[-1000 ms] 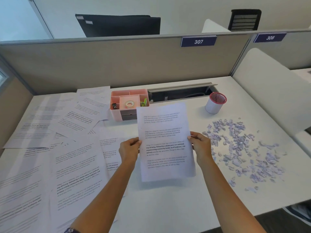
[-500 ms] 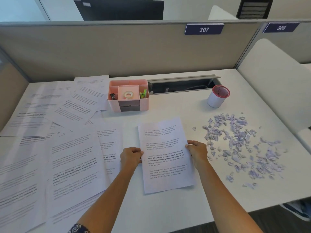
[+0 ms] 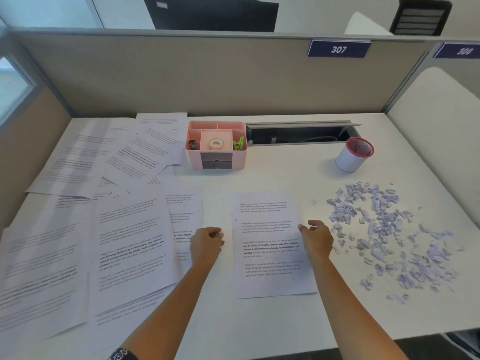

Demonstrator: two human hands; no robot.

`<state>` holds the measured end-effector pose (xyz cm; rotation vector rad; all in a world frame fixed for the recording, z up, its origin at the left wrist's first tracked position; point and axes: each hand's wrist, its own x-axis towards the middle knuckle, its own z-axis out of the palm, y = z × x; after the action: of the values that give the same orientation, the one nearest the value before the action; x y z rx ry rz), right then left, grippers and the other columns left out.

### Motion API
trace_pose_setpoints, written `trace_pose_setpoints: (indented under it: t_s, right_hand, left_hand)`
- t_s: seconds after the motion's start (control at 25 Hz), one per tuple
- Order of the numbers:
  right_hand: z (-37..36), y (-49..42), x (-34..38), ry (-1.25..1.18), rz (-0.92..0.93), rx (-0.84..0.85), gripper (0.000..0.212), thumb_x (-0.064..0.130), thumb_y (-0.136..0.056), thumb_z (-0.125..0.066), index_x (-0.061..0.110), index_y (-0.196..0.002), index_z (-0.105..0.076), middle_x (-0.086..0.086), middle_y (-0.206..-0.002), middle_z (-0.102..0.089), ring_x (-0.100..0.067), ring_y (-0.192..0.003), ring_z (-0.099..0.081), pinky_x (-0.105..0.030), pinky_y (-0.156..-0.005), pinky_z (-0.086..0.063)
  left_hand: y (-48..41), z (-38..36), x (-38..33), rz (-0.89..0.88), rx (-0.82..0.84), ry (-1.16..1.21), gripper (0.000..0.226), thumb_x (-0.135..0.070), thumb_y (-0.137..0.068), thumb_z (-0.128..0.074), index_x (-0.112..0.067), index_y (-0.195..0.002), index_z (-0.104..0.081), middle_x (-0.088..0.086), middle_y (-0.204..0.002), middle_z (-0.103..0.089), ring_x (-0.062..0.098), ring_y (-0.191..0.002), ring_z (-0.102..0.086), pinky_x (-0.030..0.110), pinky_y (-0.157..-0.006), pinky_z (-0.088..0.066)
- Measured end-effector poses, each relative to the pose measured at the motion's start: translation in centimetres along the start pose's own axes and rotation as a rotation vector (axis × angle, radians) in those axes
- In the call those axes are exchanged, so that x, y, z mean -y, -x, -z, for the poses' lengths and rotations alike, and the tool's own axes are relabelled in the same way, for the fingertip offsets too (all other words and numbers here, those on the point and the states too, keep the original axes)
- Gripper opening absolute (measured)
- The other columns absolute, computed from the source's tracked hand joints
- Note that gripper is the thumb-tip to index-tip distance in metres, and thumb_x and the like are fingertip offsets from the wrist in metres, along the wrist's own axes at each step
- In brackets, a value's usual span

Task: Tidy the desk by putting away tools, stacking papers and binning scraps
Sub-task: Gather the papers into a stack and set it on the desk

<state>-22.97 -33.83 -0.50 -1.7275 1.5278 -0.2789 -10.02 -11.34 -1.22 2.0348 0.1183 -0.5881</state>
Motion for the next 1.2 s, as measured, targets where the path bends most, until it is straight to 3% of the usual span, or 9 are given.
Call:
trace_pose_setpoints:
  t_s: [0.28, 0.4, 0.48, 0.56, 0.68, 0.8, 0.96, 1.2]
  right_hand:
    - [-4.4, 4.4, 5.1, -0.054, 0.154, 0.092, 0.027, 0.025, -0.087, -0.066, 0.015, -0.112, -0.063, -0.006, -0.106, -0.065, -0.030, -0.103, -0.059, -0.039, -0.087, -0.049]
    - [-7.7, 7.8, 7.2, -0.022, 0.192, 0.229, 0.030, 0.025, -0.086, -0.067, 0.013, -0.113, -0.063, -0.005, -0.102, -0.068, -0.024, -0.092, -0.062, -0.030, -0.079, -0.044]
    - [-10.0, 10.1, 7.9, 0.066, 0.212, 0.330, 0.039, 0.030, -0.086, -0.067, 0.011, -0.119, -0.061, -0.007, -0.111, -0.068, -0.025, -0.100, -0.062, -0.029, -0.082, -0.041]
    - [-12.2, 12.4, 8.2, 0.187, 0.244, 0.408, 0.051, 0.037, -0.086, -0.067, 0.008, -0.126, -0.058, -0.009, -0.123, -0.063, -0.028, -0.115, -0.057, -0.031, -0.086, -0.041]
    - [-14.8, 15.8, 8.5, 0.377, 0.302, 0.437, 0.062, 0.048, -0.084, -0.065, 0.005, -0.127, -0.053, -0.014, -0.127, -0.054, -0.033, -0.122, -0.047, -0.035, -0.086, -0.041]
    - [-16.4, 18.6, 8.8, 0.481, 0.301, 0.435, 0.066, 0.052, -0.082, -0.066, 0.005, -0.125, -0.049, -0.014, -0.125, -0.046, -0.034, -0.122, -0.039, -0.041, -0.089, -0.044]
    - [-17.6, 21.0, 9.3, 0.507, 0.228, 0.446, 0.073, 0.053, -0.078, -0.070, 0.006, -0.128, -0.046, -0.013, -0.131, -0.042, -0.035, -0.125, -0.037, -0.044, -0.092, -0.043]
    - [-18.6, 23.6, 9.3, 0.261, 0.046, 0.480, 0.082, 0.039, -0.076, -0.078, 0.006, -0.136, -0.033, -0.014, -0.136, -0.038, -0.037, -0.120, -0.050, -0.038, -0.087, -0.044]
  left_hand:
    - [-1.0, 7.9, 1.6, -0.091, -0.240, 0.054, 0.016, -0.015, -0.093, -0.059, -0.019, -0.102, -0.071, -0.005, -0.094, -0.072, 0.006, -0.069, -0.070, 0.040, -0.073, -0.060]
    - [-1.2, 12.6, 2.9, -0.067, -0.370, -0.032, 0.018, -0.020, -0.094, -0.055, -0.023, -0.105, -0.069, -0.007, -0.102, -0.071, 0.007, -0.073, -0.068, 0.030, -0.067, -0.053]
    - [-1.2, 15.3, 4.3, -0.052, -0.432, -0.130, 0.022, -0.022, -0.094, -0.054, -0.024, -0.110, -0.069, -0.006, -0.109, -0.069, 0.013, -0.079, -0.065, 0.028, -0.070, -0.045]
    - [-1.2, 17.5, 6.0, -0.057, -0.447, -0.259, 0.023, -0.021, -0.094, -0.055, -0.023, -0.113, -0.068, -0.001, -0.115, -0.067, 0.019, -0.095, -0.063, 0.033, -0.083, -0.043]
    - [-1.2, 19.6, 8.8, -0.076, -0.431, -0.528, 0.033, -0.026, -0.091, -0.062, -0.024, -0.123, -0.063, 0.002, -0.134, -0.055, 0.025, -0.125, -0.047, 0.047, -0.106, -0.028]
    - [-0.9, 20.5, 10.9, -0.117, -0.322, -0.622, 0.053, -0.040, -0.090, -0.061, -0.029, -0.139, -0.047, 0.002, -0.156, -0.028, 0.024, -0.145, -0.018, 0.051, -0.116, -0.009]
    - [-0.6, 20.0, 12.4, -0.201, -0.159, -0.711, 0.067, -0.051, -0.091, -0.054, -0.034, -0.149, -0.027, -0.002, -0.163, -0.002, 0.020, -0.149, 0.008, 0.051, -0.117, 0.006]
    - [-0.3, 19.1, 13.4, -0.185, -0.085, -0.751, 0.067, -0.049, -0.096, -0.044, -0.036, -0.152, -0.012, -0.003, -0.162, 0.011, 0.018, -0.148, 0.014, 0.058, -0.113, 0.013]
